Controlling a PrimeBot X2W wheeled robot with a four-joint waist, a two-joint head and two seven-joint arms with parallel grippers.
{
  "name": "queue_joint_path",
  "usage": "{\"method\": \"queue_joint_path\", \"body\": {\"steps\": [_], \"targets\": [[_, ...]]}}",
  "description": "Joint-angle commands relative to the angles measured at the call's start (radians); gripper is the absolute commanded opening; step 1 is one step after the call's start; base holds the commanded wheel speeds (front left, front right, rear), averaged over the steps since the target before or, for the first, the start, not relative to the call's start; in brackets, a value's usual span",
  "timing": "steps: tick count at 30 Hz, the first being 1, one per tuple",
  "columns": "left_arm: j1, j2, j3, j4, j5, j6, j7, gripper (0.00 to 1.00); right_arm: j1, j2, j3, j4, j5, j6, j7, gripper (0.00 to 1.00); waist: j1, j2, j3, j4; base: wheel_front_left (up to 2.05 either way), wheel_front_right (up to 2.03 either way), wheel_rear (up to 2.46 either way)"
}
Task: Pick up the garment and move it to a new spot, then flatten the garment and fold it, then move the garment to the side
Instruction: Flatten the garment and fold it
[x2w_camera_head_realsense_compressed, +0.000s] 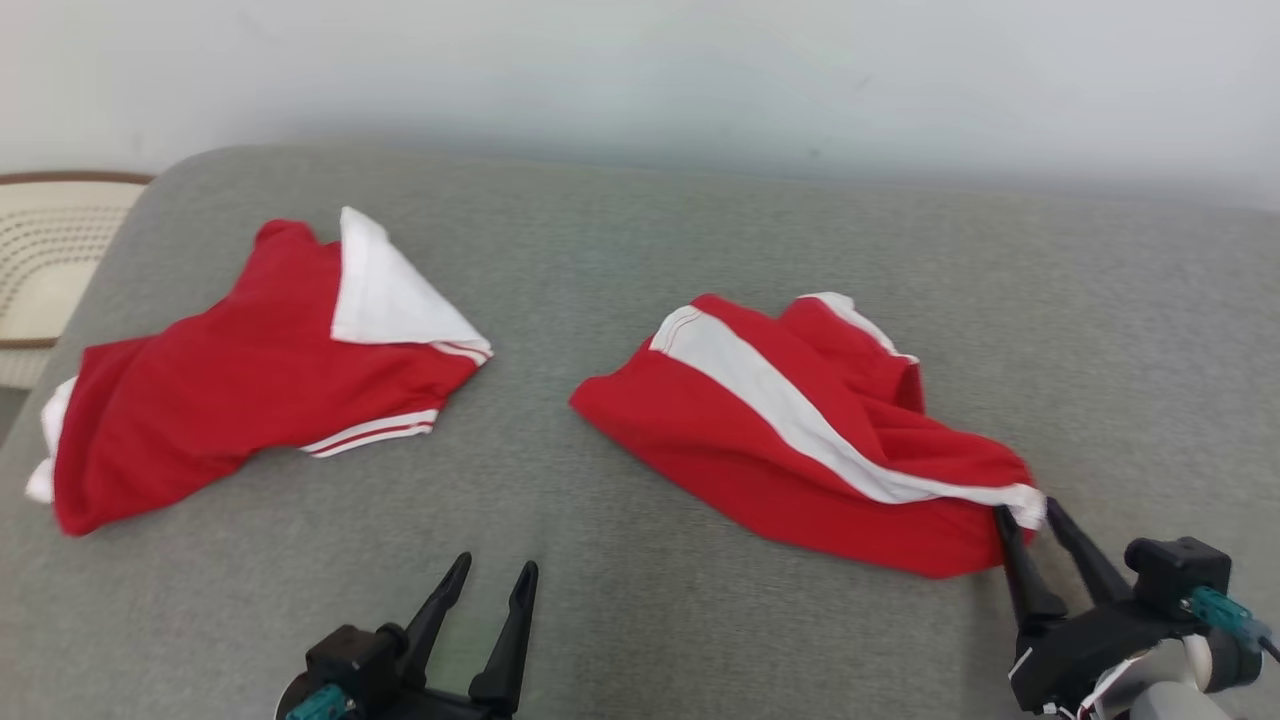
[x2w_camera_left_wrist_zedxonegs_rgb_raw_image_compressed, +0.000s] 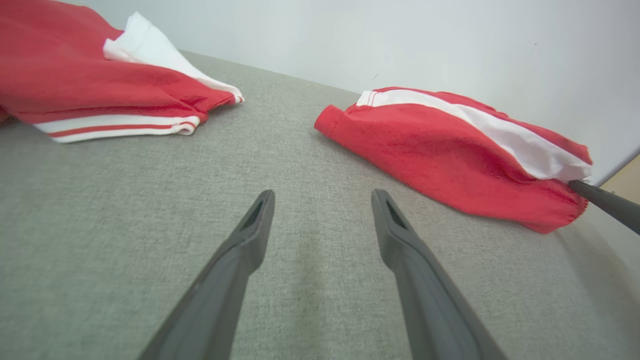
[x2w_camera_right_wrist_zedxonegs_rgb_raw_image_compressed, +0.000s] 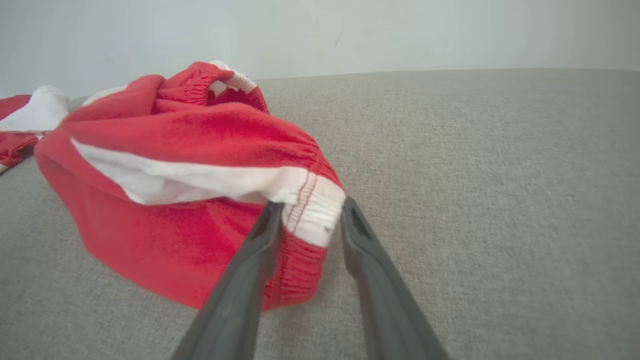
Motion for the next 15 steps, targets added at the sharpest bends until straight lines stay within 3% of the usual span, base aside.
{"method": "queue_joint_path", "body": {"steps": [1, 8, 15], "targets": [[-0.015, 0.001, -0.005, 0.007, -0.002, -0.003, -0.004, 1.0, 0.022, 0.016, -0.027, -0.015, -0.017, 0.001, -0.001, 1.0, 0.0, -0.0001, -0.01, -0.056, 0.0, 0.0, 0.0], [-0.099, 0.001, -0.024, 0.031, -0.021, -0.004, -0.004, 1.0, 0.116, 0.074, -0.195, -0.084, -0.079, 0.001, -0.001, 1.0, 0.0, -0.0001, -0.016, -0.142, 0.0, 0.0, 0.0], [-0.273, 0.001, -0.046, 0.185, -0.011, -0.011, -0.004, 1.0, 0.151, 0.118, -0.223, -0.135, -0.119, 0.001, -0.001, 1.0, 0.0, -0.0001, 0.009, -0.227, 0.0, 0.0, 0.0]]}}
